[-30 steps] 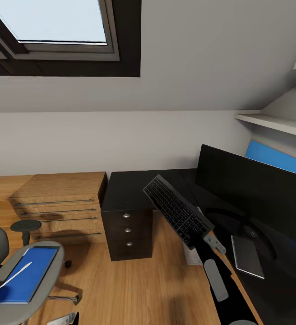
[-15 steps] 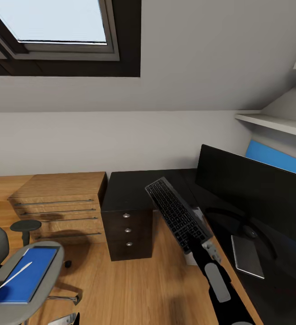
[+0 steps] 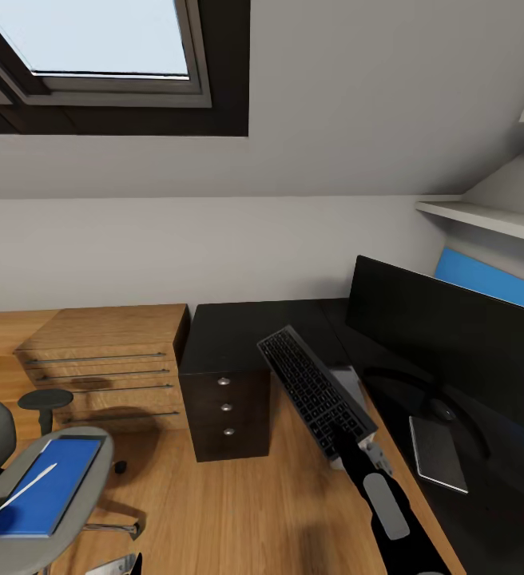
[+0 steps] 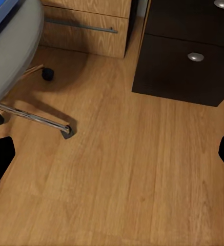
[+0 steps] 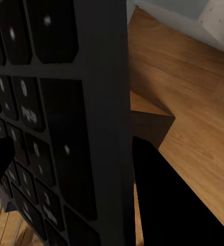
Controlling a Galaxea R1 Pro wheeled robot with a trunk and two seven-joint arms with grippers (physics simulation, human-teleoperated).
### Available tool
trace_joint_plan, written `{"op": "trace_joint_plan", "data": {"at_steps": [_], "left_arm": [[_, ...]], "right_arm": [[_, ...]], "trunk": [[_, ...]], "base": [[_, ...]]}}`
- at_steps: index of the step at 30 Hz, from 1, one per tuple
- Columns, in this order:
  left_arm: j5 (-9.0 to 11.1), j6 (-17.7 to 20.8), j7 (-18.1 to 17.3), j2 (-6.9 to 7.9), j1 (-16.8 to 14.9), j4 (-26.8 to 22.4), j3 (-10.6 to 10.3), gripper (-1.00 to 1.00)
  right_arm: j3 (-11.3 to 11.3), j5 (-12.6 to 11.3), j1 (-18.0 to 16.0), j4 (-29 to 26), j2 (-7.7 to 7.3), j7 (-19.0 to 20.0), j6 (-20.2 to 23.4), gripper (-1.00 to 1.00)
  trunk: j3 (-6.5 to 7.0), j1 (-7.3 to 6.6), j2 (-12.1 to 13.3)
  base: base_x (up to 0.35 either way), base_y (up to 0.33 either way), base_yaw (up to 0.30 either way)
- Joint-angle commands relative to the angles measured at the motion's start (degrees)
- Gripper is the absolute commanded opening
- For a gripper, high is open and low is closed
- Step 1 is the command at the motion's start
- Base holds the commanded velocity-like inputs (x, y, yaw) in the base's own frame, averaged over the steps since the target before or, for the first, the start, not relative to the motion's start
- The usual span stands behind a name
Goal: In the bedroom, organize the workspace by keeping the computer under the desk, ensuring the monitor is on the desk, placing the keyboard on the desk next to the monitor, placing the mouse on the desk next to the keyboard, moving the folder from the swivel chair onto the desk next to the mouse, stacking the notebook on top of the folder with the pen on top of the notebook, and positioning the swivel chair next to the desk.
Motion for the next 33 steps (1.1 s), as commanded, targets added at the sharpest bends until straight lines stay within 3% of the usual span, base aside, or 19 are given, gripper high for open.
{"op": "trace_joint_plan", "data": {"at_steps": [1, 26, 33], "left_arm": [[0.6, -0.1, -0.4, 0.0, -0.1, 0.1, -0.2, 1.0], [0.6, -0.1, -0.4, -0.69, -0.1, 0.1, -0.2, 1.0], [0.6, -0.1, -0.4, -0.71, -0.1, 0.1, -0.2, 1.0]], "right_arm": [[-0.2, -0.7, -0.1, 0.3, 0.01, 0.0, 0.3, -1.0], [-0.2, -0.8, 0.0, 1.0, 0.01, 0.1, 0.3, -1.0], [-0.2, -0.8, 0.0, 1.0, 0.01, 0.1, 0.3, -1.0]], "trunk": [[-0.13, 0.04, -0.1], [-0.13, 0.04, -0.1], [-0.28, 0.04, -0.1]], "base": [[0.0, 0.0, 0.0], [0.0, 0.0, -0.001], [0.0, 0.0, -0.158]]}}
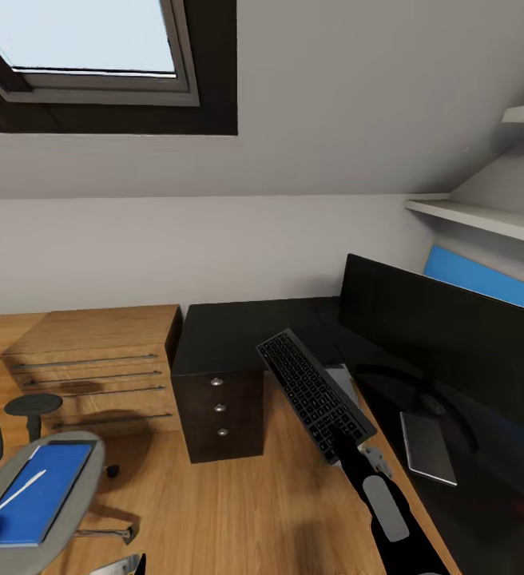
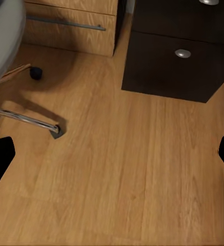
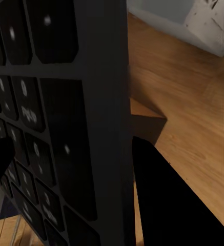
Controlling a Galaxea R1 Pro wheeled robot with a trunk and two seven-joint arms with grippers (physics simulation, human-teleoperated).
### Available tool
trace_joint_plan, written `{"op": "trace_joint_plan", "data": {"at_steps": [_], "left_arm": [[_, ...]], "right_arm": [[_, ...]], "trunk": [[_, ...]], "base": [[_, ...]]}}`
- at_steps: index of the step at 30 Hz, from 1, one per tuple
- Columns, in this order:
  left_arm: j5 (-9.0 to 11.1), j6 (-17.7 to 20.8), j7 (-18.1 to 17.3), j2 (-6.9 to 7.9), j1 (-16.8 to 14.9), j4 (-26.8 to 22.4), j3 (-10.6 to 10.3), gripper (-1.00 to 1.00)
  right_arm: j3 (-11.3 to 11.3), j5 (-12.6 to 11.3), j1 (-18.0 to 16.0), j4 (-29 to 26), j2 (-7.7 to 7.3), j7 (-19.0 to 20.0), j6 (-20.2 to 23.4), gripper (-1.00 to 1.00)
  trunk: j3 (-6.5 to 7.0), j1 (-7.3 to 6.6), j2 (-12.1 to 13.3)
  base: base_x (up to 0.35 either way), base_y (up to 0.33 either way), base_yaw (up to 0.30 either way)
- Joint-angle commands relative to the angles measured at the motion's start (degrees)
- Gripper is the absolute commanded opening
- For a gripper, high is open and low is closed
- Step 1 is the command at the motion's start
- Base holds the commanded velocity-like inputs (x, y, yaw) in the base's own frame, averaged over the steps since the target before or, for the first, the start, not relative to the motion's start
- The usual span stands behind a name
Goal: In the bedroom, organize the workspace by keeping the computer under the desk, ensuring the monitor is on the desk, placing the keyboard on the desk next to the monitor, placing the mouse on the desk next to the keyboard, moving the folder from the swivel chair onto the desk next to the mouse, stacking the notebook on top of the folder with the pen on top of the notebook, and positioning the swivel chair next to the desk.
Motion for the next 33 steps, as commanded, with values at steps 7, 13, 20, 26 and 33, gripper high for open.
{"op": "trace_joint_plan", "data": {"at_steps": [7, 13, 20, 26, 33], "left_arm": [[0.6, -0.1, -0.4, 0.01, 0.0, 0.0, -0.2, 1.0], [0.6, -0.1, -0.4, 0.01, 0.0, 0.0, -0.2, 1.0], [0.6, -0.1, -0.4, 0.01, 0.0, 0.0, -0.2, 1.0], [0.6, -0.2, -0.4, 0.01, 0.0, 0.0, -0.2, 1.0], [0.6, -0.2, -0.5, 0.01, 0.0, 0.0, -0.2, 1.0]], "right_arm": [[-0.2, -0.6, -0.1, 0.0, 0.07, 0.0, 0.3, -1.0], [-0.2, -0.6, -0.1, 0.0, 0.07, 0.0, 0.3, -1.0], [-0.2, -0.6, -0.1, 0.0, 0.07, 0.0, 0.3, -1.0], [-0.2, -0.6, 0.0, -0.1, 0.03, 0.0, 0.3, -1.0], [-0.2, -0.5, 0.0, -0.2, -0.02, 0.0, 0.3, -1.0]], "trunk": [[-0.4, 0.04, -0.1], [-0.68, 0.04, -0.1], [-1.03, 0.04, -0.1], [-1.26, 0.04, -0.1], [-1.3, 0.04, -0.1]], "base": [[0.0, 0.0, -0.229], [0.0, 0.0, -0.226], [0.0, 0.0, -0.222], [0.0, 0.012, -0.181], [0.08, 0.201, -0.028]]}}
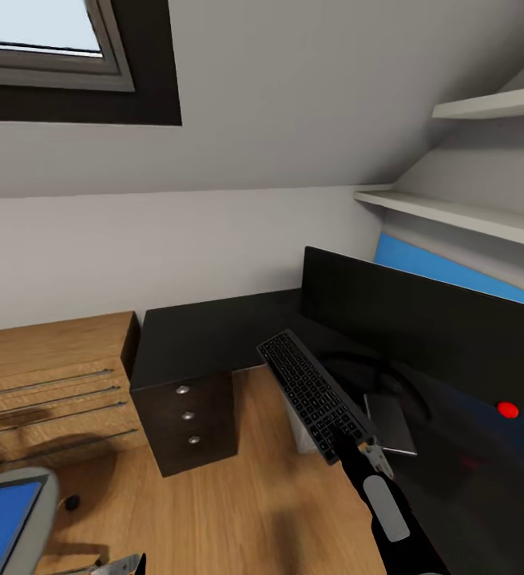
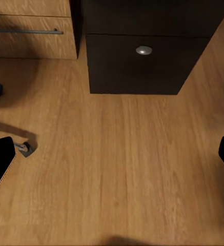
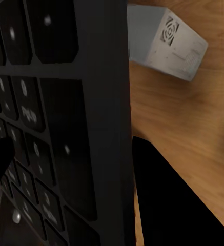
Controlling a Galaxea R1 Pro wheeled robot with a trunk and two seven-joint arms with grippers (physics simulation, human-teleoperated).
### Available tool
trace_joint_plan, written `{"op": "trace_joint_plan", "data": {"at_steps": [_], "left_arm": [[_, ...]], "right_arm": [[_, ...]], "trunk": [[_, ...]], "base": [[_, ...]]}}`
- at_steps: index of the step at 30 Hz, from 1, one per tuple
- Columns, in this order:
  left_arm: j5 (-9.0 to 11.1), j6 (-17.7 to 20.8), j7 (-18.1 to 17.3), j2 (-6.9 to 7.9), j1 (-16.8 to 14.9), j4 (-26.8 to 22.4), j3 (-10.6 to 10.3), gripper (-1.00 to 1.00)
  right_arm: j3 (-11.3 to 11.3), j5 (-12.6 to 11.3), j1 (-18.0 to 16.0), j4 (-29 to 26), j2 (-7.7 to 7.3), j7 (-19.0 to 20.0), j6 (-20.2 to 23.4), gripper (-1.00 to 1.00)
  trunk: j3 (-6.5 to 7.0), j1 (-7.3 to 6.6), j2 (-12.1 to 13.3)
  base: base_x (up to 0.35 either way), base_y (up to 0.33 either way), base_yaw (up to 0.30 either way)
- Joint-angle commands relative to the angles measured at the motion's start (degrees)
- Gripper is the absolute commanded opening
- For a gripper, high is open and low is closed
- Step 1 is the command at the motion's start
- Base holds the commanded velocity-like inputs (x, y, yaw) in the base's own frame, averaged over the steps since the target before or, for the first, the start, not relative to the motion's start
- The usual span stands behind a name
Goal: In the bedroom, organize the workspace by keeping the computer under the desk, ensuring the monitor is on the desk, placing the keyboard on the desk next to the monitor, placing the mouse on the desk next to the keyboard, moving the folder from the swivel chair onto the desk next to the mouse, stacking the notebook on top of the folder with the pen on top of the notebook, and positioning the swivel chair next to the desk.
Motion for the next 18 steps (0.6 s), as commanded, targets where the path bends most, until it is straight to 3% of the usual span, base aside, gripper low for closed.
{"op": "trace_joint_plan", "data": {"at_steps": [1, 18], "left_arm": [[0.6, -0.1, -0.4, 0.01, 0.0, 0.0, -0.2, 1.0], [0.6, -0.1, -0.4, -0.57, -0.1, 0.0, -0.2, 1.0]], "right_arm": [[-0.2, -0.6, -0.1, -0.2, 0.07, 0.0, 0.3, -1.0], [-0.1, -0.4, 0.0, -0.3, -0.02, 0.1, 0.3, -1.0]], "trunk": [[-0.13, 0.05, -0.1], [-0.13, 0.05, -0.1]], "base": [[0.124, 0.168, -0.005], [0.017, 0.022, -0.001]]}}
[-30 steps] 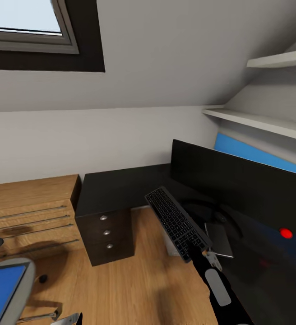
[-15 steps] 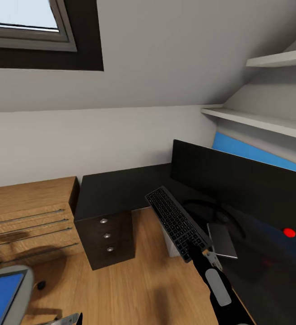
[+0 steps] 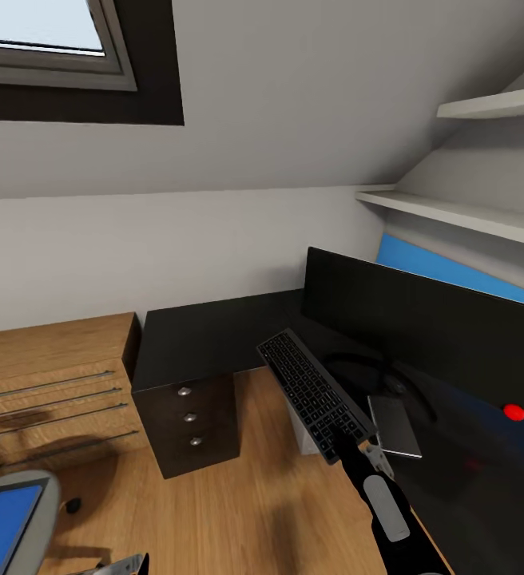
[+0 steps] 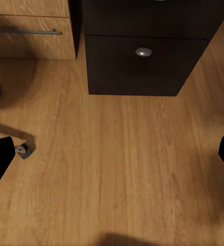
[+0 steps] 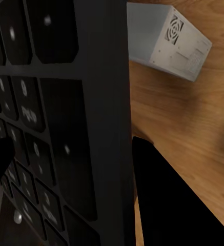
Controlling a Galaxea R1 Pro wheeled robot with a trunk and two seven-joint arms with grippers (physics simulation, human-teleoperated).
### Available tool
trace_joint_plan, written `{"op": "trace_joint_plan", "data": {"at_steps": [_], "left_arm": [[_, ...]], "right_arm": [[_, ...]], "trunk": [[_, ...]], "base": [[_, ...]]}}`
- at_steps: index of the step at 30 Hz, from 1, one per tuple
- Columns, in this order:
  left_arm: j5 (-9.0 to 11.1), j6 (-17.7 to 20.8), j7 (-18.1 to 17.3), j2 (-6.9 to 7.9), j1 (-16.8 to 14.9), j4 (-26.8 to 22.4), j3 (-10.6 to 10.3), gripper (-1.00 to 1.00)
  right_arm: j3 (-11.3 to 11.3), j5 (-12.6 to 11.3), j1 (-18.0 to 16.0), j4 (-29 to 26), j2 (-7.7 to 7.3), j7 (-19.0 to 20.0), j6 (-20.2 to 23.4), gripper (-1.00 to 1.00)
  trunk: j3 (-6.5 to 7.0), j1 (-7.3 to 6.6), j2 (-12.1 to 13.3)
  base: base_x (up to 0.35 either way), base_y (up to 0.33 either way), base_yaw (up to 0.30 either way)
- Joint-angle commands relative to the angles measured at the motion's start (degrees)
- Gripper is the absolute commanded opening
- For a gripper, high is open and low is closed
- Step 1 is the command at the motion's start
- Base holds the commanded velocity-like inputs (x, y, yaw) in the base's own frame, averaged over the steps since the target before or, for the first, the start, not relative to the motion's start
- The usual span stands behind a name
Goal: In the bedroom, organize the workspace by keeping the computer under the desk, ensuring the monitor is on the desk, placing the keyboard on the desk next to the monitor, placing the mouse on the desk next to the keyboard, moving the folder from the swivel chair onto the desk next to the mouse, stacking the notebook on top of the folder with the pen on top of the notebook, and positioning the swivel chair next to the desk.
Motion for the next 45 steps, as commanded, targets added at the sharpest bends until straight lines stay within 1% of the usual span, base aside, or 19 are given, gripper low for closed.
{"op": "trace_joint_plan", "data": {"at_steps": [1, 14, 17, 20, 22, 24, 26, 27, 28, 30, 32, 35, 40, 44, 45], "left_arm": [[0.6, -0.1, -0.4, 0.0, 0.0, 0.1, -0.2, 1.0], [0.6, -0.1, -0.4, -0.12, 0.0, 0.1, -0.3, 1.0], [0.6, -0.1, -0.4, -0.16, 0.0, 0.0, -0.3, 1.0], [0.6, -0.1, -0.4, -0.29, 0.0, 0.1, -0.3, 1.0], [0.6, -0.1, -0.4, -0.52, 0.0, 0.1, -0.3, 1.0], [0.6, -0.1, -0.4, -0.67, 0.0, 0.1, -0.3, 1.0], [0.6, -0.1, -0.4, -0.74, 0.0, 0.1, -0.3, 1.0], [0.6, -0.1, -0.4, -0.77, -0.1, 0.1, -0.2, 1.0], [0.6, -0.1, -0.4, -0.78, -0.1, 0.1, -0.2, 1.0], [0.6, -0.1, -0.4, -0.8, 0.0, 0.1, -0.2, 1.0], [0.6, -0.1, -0.4, -0.81, 0.0, 0.1, -0.2, 1.0], [0.6, -0.1, -0.4, -0.85, 0.0, 0.1, -0.2, 1.0], [0.6, -0.1, -0.4, -0.85, 0.0, 0.1, -0.2, 1.0], [0.6, -0.1, -0.4, -0.82, 0.0, 0.1, -0.2, 1.0], [0.6, -0.1, -0.4, -0.82, 0.0, 0.1, -0.2, 1.0]], "right_arm": [[-0.2, -0.7, 0.0, -0.1, 0.06, 0.0, 0.3, -1.0], [-0.1, -0.7, -0.1, 0.0, 0.11, 0.5, 0.2, -1.0], [0.0, -0.8, -0.1, 0.0, 0.41, 2.1, 0.1, -1.0], [0.1, -0.9, -0.1, 0.0, 0.69, 5.4, 0.0, -1.0], [0.1, -1.0, -0.1, 0.0, 0.77, 6.9, 0.0, -1.0], [0.1, -1.3, -0.1, 0.1, 0.85, 7.6, 0.0, -1.0], [0.1, -2.6, -0.1, 0.1, 0.93, 8.0, 0.0, -1.0], [0.1, -4.1, -0.1, 0.1, 1.08, 8.1, 0.0, -1.0], [0.1, -5.0, -0.1, 0.1, 1.3, 8.1, 0.0, -1.0], [0.1, -8.9, -0.1, 0.1, 2.24, 8.1, 0.1, -1.0], [0.1, -11.0, -0.1, 0.2, 2.64, 8.0, 0.1, -1.0], [0.2, -12.3, -0.1, 0.6, 2.68, 6.9, 0.2, -1.0], [0.4, -14.0, -0.2, 0.8, 2.68, 3.6, 0.2, -1.0], [0.5, -16.3, -2.1, 0.8, 2.68, -0.4, 0.2, -1.0], [0.5, -17.4, -2.9, 0.9, 2.68, -2.0, 0.3, -1.0]], "trunk": [[-0.13, 0.04, -0.1], [-0.13, 0.04, -0.1], [-0.13, 0.04, -0.1], [-0.13, 0.04, -0.1], [-0.13, 0.04, -0.1], [-0.13, 0.04, -0.1], [-0.13, 0.04, -0.1], [-0.13, 0.04, -0.1], [-0.13, 0.04, -0.1], [-0.13, 0.04, -0.1], [-0.13, 0.04, -0.1], [-0.13, 0.04, -0.1], [-0.13, 0.04, -0.1], [-0.13, 0.04, -0.1], [-0.13, 0.04, -0.1]], "base": [[0.0, 0.0, 0.0], [0.0, 0.0, 0.0], [0.0, 0.0, 0.0], [0.0, 0.0, 0.0], [0.0, 0.0, 0.0], [0.0, 0.0, 0.0], [0.0, 0.0, 0.0], [0.0, 0.0, 0.0], [0.0, 0.0, 0.0], [0.0, 0.0, 0.0], [0.0, 0.0, 0.0], [0.0, 0.0, 0.0], [0.0, 0.0, 0.0], [0.0, 0.0, 0.0], [0.0, 0.0, 0.0]]}}
